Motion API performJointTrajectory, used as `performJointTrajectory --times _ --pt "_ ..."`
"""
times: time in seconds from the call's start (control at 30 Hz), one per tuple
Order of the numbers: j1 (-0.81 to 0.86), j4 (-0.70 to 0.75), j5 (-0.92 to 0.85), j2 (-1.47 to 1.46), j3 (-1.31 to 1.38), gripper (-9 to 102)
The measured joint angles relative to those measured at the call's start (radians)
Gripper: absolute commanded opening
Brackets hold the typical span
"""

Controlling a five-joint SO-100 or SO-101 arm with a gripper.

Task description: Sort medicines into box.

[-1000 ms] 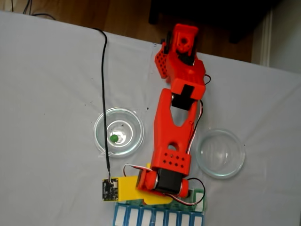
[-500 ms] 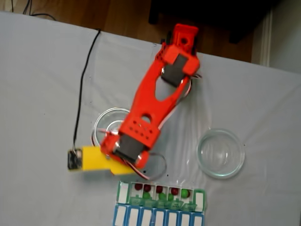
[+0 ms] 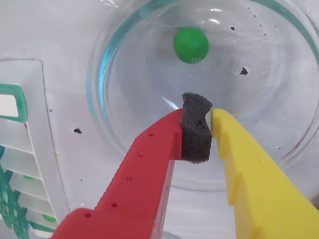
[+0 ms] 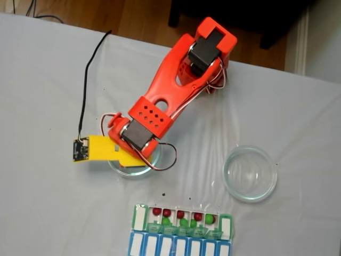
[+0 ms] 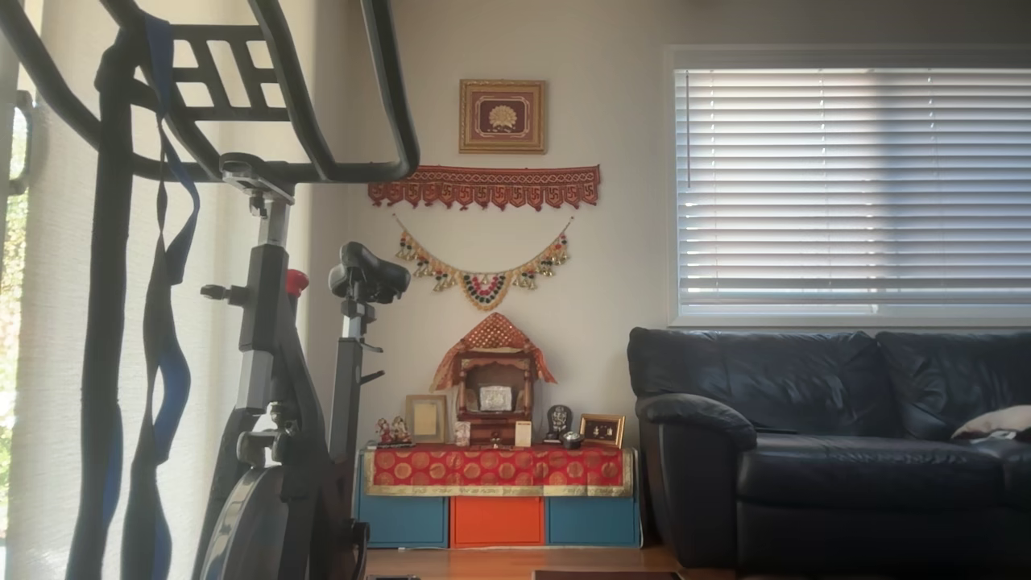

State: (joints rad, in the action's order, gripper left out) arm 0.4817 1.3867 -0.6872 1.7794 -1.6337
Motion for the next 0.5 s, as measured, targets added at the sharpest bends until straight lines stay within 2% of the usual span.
performJointTrajectory --times 0.5 --pt "0.028 -0.17 0.043 0.094 -0.16 16"
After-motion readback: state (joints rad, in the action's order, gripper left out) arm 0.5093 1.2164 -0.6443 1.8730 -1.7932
